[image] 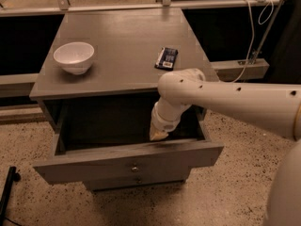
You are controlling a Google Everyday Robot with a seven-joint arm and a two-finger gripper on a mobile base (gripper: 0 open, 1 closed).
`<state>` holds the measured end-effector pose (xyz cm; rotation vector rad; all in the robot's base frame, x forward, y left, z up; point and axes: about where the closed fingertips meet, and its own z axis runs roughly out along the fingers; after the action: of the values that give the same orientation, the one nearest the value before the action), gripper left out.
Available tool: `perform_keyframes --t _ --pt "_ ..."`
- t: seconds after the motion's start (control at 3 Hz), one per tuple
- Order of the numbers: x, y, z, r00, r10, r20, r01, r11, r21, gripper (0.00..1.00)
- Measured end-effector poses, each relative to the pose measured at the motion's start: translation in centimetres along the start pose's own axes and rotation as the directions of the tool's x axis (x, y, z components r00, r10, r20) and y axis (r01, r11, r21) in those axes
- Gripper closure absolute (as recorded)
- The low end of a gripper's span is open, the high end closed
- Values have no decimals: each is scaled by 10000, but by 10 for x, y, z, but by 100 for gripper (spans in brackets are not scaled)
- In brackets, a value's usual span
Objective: Open top drawer
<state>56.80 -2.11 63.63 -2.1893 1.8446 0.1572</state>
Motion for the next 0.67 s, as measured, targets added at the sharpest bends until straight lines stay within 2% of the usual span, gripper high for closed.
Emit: perform_keyframes --t 0.33,0.67 --pt "-8 23 21 9995 298 134 -290 9981 -538 100" --pt "-10 29 18 9997 230 130 -221 9975 -674 100"
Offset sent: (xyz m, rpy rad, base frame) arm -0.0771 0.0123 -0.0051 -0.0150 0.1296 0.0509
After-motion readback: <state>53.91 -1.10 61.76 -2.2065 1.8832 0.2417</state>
